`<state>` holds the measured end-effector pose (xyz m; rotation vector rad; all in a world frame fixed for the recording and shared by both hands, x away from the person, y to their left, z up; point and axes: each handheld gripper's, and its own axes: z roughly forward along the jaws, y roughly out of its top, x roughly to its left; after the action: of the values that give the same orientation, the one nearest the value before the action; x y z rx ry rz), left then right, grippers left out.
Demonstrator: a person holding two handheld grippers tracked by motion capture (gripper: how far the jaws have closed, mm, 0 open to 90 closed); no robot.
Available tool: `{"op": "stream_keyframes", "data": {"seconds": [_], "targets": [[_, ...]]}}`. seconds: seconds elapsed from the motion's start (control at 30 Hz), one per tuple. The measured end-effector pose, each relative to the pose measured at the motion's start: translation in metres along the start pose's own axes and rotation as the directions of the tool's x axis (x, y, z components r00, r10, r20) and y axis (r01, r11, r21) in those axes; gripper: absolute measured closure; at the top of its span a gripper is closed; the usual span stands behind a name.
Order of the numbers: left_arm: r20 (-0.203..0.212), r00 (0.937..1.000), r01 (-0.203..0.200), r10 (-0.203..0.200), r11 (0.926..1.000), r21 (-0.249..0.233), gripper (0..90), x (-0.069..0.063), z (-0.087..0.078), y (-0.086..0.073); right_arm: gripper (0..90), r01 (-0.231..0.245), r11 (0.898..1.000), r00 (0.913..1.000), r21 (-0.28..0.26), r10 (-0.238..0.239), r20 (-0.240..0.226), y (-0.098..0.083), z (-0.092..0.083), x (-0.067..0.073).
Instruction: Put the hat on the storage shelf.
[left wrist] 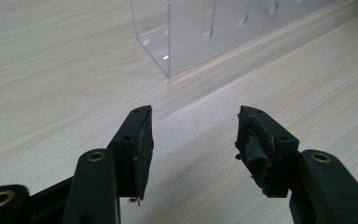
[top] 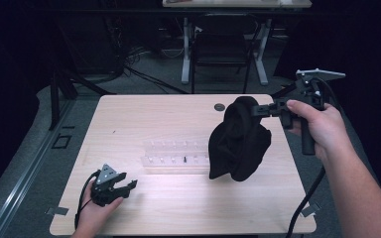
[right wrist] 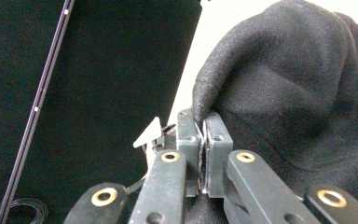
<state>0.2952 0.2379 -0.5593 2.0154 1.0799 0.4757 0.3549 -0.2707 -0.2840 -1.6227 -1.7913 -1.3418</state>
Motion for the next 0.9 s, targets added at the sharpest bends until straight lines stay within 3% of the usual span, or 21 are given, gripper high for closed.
{"op": "stream_keyframes", "data": {"seconds": [0.4,0.9], "targets": [[0.007,1.0000,-0.003,0.003,1.0000,0.002,46.2,0.000,0.000,0.000,88.2,0.005,1.000,0.9996,-0.021,-0.006,-0.029,0.018,0.024,0.006],[0.010,0.9999,-0.005,0.005,1.0000,0.001,46.2,0.000,0.000,0.001,88.3,0.008,0.999,0.9998,-0.046,-0.009,-0.017,0.033,0.052,0.014]]}}
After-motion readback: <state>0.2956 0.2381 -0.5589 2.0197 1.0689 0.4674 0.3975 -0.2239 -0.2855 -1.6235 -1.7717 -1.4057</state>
